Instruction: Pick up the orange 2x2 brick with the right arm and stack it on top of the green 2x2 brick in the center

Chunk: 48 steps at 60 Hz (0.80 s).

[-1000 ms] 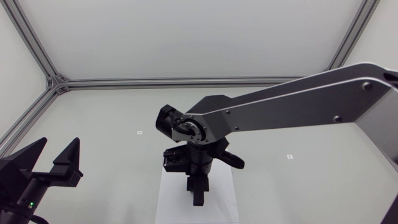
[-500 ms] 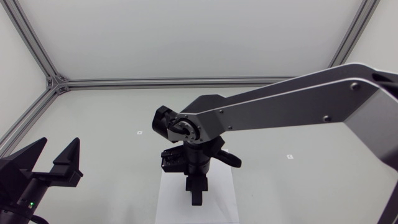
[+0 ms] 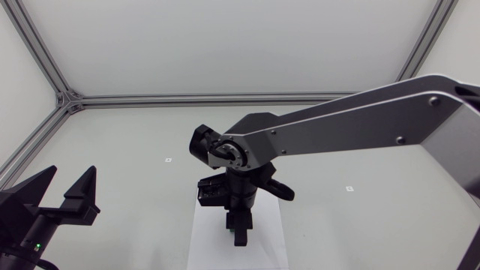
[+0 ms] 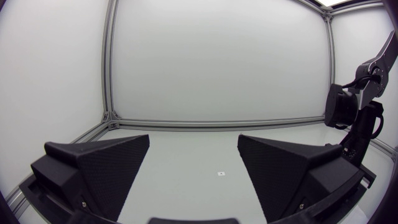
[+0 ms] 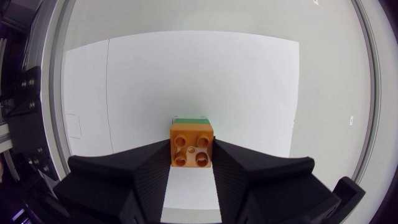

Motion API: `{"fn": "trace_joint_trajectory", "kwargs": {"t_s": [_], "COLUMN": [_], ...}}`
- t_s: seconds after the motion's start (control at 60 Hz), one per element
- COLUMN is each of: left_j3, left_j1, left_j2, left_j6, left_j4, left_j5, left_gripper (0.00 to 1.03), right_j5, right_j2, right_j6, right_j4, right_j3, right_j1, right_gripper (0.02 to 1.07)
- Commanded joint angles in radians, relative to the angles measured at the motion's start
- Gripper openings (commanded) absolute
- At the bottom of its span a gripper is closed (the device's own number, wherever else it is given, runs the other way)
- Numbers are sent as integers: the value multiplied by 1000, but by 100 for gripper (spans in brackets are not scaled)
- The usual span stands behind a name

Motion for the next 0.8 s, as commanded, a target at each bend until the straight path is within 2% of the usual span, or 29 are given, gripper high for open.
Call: {"fn": "trace_joint_trajectory", "kwargs": {"t_s": [0.0,0.783], "left_j3": [-41,-41], "left_j1": [3,3], "left_j2": [-8,-8], "left_j6": [13,13], "left_j4": [-15,-15], "left_j5": [6,4], "left_gripper": [99,99], "right_j5": [8,-11], "right_j2": [82,53], "right_j6": [-12,-12], "right_j4": [2,-16], "right_j3": [-85,-35], "right_j1": [14,11], "right_gripper": [8,8]}}
